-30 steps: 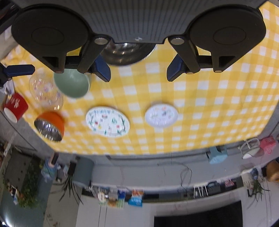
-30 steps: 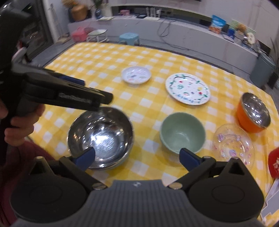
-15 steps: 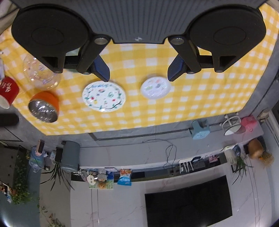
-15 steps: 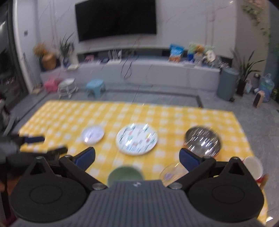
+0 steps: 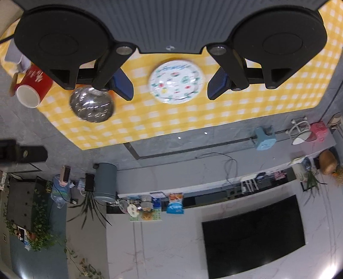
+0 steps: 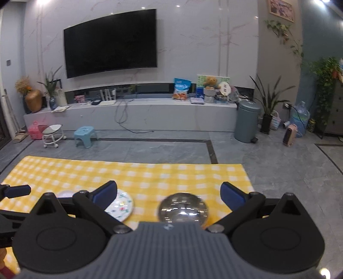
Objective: Organize plates and bowls
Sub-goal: 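Grasp the orange steel bowl rim with the left tool while the right tool grips it too, then lift the orange steel bowl with both tools and carry it toward the blue bowl, then lower the orange steel bowl into the blue steel bowl and open both tools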
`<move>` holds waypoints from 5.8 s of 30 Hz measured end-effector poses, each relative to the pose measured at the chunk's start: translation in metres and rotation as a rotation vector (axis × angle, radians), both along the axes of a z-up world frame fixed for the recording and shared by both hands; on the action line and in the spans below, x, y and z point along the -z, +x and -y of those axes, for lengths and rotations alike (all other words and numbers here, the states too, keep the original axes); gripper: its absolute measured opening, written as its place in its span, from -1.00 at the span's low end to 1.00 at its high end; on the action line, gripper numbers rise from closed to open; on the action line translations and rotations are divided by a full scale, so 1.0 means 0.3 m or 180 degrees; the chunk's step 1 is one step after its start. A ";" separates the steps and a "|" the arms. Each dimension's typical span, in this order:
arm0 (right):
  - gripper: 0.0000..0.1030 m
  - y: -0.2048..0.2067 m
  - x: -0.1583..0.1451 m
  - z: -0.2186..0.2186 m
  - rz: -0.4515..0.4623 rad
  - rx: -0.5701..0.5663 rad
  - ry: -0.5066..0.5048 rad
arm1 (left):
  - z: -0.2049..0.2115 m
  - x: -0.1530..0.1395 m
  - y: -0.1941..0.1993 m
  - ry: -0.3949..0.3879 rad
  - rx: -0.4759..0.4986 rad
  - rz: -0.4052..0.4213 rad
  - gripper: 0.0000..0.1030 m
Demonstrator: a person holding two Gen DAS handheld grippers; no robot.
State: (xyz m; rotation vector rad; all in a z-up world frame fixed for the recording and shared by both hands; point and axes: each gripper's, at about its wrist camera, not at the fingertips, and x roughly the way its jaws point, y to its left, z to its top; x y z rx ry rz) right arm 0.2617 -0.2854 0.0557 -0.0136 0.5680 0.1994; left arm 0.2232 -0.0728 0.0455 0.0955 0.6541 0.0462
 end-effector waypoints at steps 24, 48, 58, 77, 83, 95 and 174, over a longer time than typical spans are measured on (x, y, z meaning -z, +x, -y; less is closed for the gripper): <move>-0.14 0.376 0.574 0.144 -0.1082 0.0915 0.0461 | 0.212 0.460 0.527 -0.0271 0.0108 -0.0988 0.47; -0.02 0.415 0.585 0.148 -0.1076 0.0642 0.0225 | 0.239 0.518 0.614 -0.0560 0.0164 -0.1381 -0.83; -0.12 0.416 0.593 0.170 -0.1195 0.0685 0.0692 | 0.166 0.495 0.598 -0.0541 0.0126 -0.1425 -0.82; -0.20 0.458 0.784 0.057 -0.1518 0.0504 0.0887 | 0.169 0.515 0.586 -0.0660 0.0240 -0.1399 -0.81; -0.59 0.445 0.763 0.058 -0.1417 0.0598 0.0887 | 0.158 0.530 0.585 -0.0638 0.0147 -0.1417 -0.82; -0.65 0.395 0.636 0.034 -0.1085 0.0320 0.0783 | 0.105 0.395 0.482 -0.0619 0.0155 -0.1099 -0.81; -0.57 -0.366 0.551 -0.777 -0.1124 -0.0886 0.0289 | -0.655 0.367 -0.396 -0.1179 -0.1113 -0.1056 -0.73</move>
